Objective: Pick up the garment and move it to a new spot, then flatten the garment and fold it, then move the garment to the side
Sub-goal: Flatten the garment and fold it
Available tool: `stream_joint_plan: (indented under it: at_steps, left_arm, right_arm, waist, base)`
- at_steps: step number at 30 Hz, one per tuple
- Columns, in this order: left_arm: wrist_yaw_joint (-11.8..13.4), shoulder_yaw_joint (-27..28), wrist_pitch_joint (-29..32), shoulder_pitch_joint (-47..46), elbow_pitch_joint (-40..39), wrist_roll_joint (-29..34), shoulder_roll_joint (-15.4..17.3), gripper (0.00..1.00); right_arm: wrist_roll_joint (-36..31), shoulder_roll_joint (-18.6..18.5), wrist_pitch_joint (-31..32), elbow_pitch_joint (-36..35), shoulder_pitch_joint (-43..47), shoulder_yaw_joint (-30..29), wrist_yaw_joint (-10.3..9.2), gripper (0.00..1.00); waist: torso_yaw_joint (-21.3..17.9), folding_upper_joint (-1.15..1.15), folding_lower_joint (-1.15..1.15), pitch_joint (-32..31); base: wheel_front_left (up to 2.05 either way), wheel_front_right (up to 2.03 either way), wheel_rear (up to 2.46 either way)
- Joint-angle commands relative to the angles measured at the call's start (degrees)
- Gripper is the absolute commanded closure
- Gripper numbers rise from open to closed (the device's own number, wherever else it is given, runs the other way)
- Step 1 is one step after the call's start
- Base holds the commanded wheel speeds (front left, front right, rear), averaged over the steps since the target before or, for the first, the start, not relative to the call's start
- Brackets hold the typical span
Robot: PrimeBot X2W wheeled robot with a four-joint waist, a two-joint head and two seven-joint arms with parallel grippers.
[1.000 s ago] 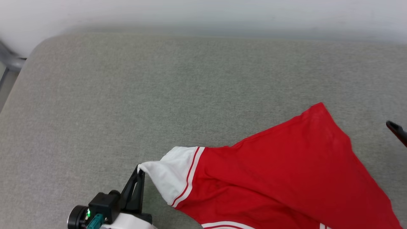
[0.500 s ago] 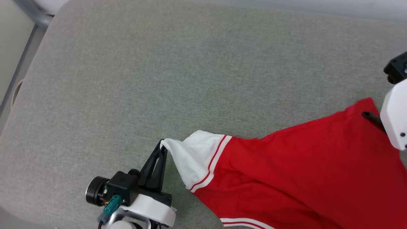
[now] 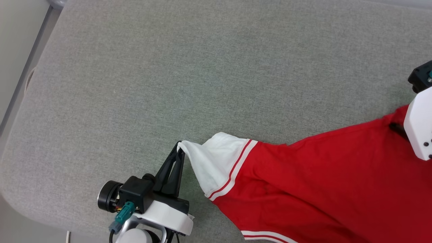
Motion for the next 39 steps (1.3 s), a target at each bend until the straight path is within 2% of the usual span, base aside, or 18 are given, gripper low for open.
stream_joint_plan:
  at_steps: [1,9,15,18,21,28,35,36,39]
  left_arm:
    - [0.12,0.05,-0.14,-0.71,0.05,-0.26,-0.14,1.0]
    - [0.04,1.51,-0.14,0.06,0.26,0.92,0.17,1.0]
    - [-0.05,3.65,-0.14,0.77,-1.54,1.02,0.96,1.0]
    - [-0.01,5.57,-0.14,-0.87,-3.55,0.78,1.52,1.0]
    - [-0.19,6.72,-0.14,-2.88,-5.07,0.32,1.97,1.0]
    - [-0.68,6.75,0.13,-11.65,-7.86,0.15,5.89,1.0]
    - [-1.0,4.42,3.97,-26.5,-9.45,-1.19,12.81,1.0]
    - [-1.0,4.42,3.97,-26.5,-9.45,-1.19,12.81,1.0]
    - [-1.04,3.24,6.05,-34.38,-9.25,-3.7,14.46,1.0]
  right_arm:
    - [0.79,2.31,-0.73,1.62,2.4,3.2,0.17,1.0]
    - [2.18,1.54,-13.24,1.17,-1.6,3.24,0.06,1.0]
    - [3.77,1.78,-24.18,-0.78,0.7,1.67,0.06,1.0]
    - [3.78,1.31,-29.38,-2.79,2.59,-1.53,0.05,1.0]
    - [3.41,1.08,-31.58,-5.3,4.53,-4.28,0.06,1.0]
    - [0.84,2.81,-33.91,-11.78,6.84,-13.03,0.06,1.0]
    - [-2.27,5.29,-32.05,-17.0,5.28,-21.14,0.06,1.0]
    - [-2.27,5.29,-32.05,-17.0,5.28,-21.14,0.06,1.0]
    - [-3.51,6.61,-31.22,-18.24,2.55,-24.12,0.06,1.0]
  waist:
    - [-0.44,0.0,0.01,-0.26]
    - [-3.19,0.0,0.01,-4.57]
    - [-5.94,0.0,0.01,-9.35]
    - [-7.66,0.0,0.01,-11.54]
    - [-8.99,0.0,0.01,-12.56]
    - [-12.33,0.0,0.01,-13.27]
    - [-14.34,0.0,0.01,-10.95]
    - [-14.34,0.0,0.01,-10.95]
    - [-15.01,0.0,0.01,-8.53]
  base:
    - [0.0,0.0,0.0]
    - [0.0,0.0,0.0]
    - [0.0,0.0,0.0]
    - [0.0,0.0,0.0]
    - [0.0,0.0,0.0]
    - [0.0,0.0,0.0]
    - [0.0,0.0,0.0]
    - [0.0,0.0,0.0]
    - [0.0,0.0,0.0]
